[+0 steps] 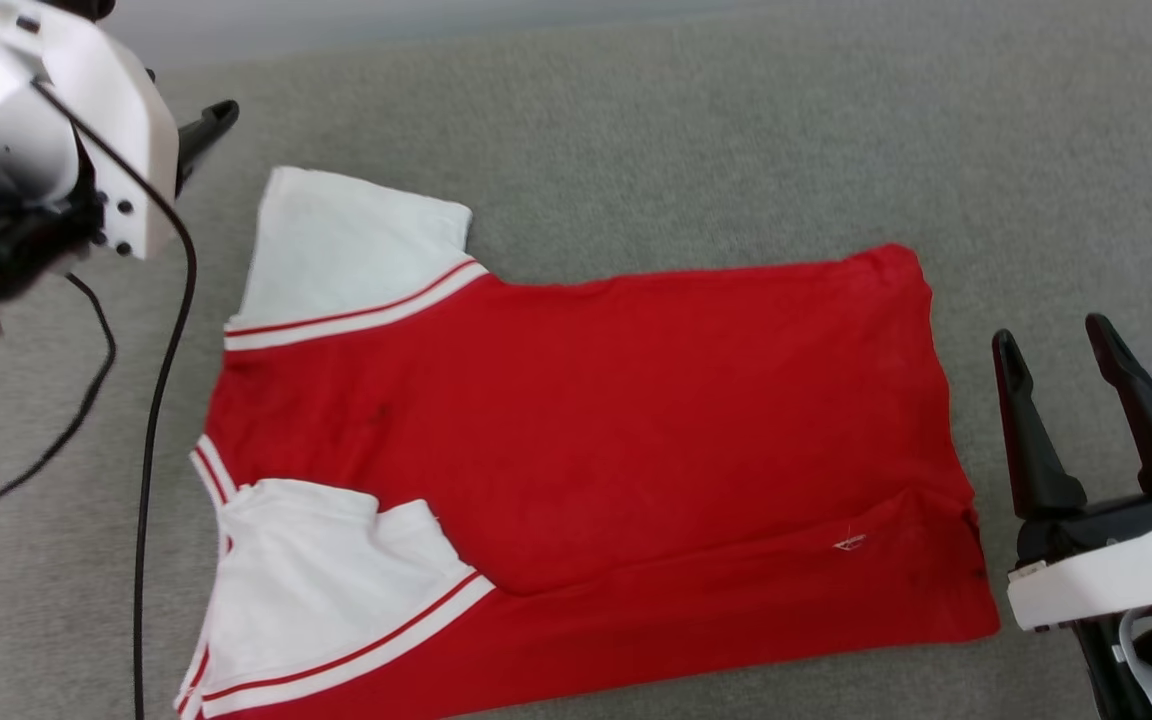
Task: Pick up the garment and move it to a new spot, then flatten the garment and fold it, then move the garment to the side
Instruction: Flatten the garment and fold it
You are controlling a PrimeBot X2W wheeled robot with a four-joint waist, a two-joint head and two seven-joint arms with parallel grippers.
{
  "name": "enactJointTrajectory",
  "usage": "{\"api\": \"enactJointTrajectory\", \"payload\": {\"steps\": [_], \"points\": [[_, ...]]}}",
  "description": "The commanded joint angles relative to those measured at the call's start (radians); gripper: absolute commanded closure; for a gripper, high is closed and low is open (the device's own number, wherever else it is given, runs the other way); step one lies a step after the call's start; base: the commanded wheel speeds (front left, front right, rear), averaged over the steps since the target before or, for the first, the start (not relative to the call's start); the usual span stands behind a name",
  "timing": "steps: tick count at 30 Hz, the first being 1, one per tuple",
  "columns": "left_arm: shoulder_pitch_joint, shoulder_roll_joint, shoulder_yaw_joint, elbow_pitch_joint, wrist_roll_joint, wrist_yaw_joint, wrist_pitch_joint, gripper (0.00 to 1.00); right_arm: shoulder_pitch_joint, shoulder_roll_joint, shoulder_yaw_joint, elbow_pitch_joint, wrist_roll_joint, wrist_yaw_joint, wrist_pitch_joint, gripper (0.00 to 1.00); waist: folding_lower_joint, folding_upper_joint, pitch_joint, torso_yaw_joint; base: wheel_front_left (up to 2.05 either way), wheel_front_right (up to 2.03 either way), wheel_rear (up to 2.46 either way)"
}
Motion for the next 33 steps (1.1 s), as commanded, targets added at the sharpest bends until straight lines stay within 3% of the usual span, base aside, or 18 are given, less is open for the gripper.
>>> {"api": "enactJointTrajectory", "payload": {"steps": [1, 2, 11, 23, 24, 25, 33], "points": [[-0.016, -0.003, -0.002, 0.004, -0.004, -0.005, 0.010, 0.00, -0.013, 0.006, 0.002, -0.003, -0.002, -0.001, -0.001, 0.00, -0.0002, 0.0000, 0.047, -0.027, 0.00, 0.00, 0.00], [-0.062, -0.011, -0.003, 0.030, -0.027, -0.013, 0.075, 0.00, -0.026, 0.007, 0.010, -0.003, -0.006, -0.001, 0.000, 0.00, -0.0002, 0.0000, 0.076, -0.038, 0.00, 0.00, 0.00], [-0.163, -0.021, -0.033, 0.118, -0.068, -0.027, 0.268, 0.00, -0.086, -0.008, 0.038, 0.016, -0.007, -0.001, -0.011, 0.00, -0.0002, 0.0000, 0.176, -0.070, 0.00, 0.00, 0.00], [-0.121, -0.026, -0.095, 0.205, -0.081, -0.035, 0.338, 0.00, -0.123, -0.014, 0.044, 0.049, 0.007, -0.001, -0.036, 0.00, -0.0002, 0.0000, 0.233, -0.093, 0.00, 0.00, 0.00], [-0.113, -0.025, -0.101, 0.208, -0.084, -0.036, 0.347, 0.05, -0.126, -0.013, 0.041, 0.051, 0.008, -0.001, -0.037, 0.00, -0.0002, 0.0000, 0.232, -0.093, 0.00, 0.00, 0.00], [-0.108, -0.023, -0.106, 0.208, -0.085, -0.036, 0.347, 1.00, -0.129, -0.013, 0.039, 0.053, 0.009, -0.001, -0.037, 0.00, -0.0002, 0.0000, 0.230, -0.092, 0.00, 0.00, 0.00], [-0.111, -0.032, -0.098, 0.183, -0.096, -0.038, 0.257, 1.00, -0.190, -0.056, 0.027, 0.071, 0.004, -0.001, -0.039, 0.00, -0.0002, 0.0000, 0.183, -0.078, 0.00, 0.00, 0.00]]}}
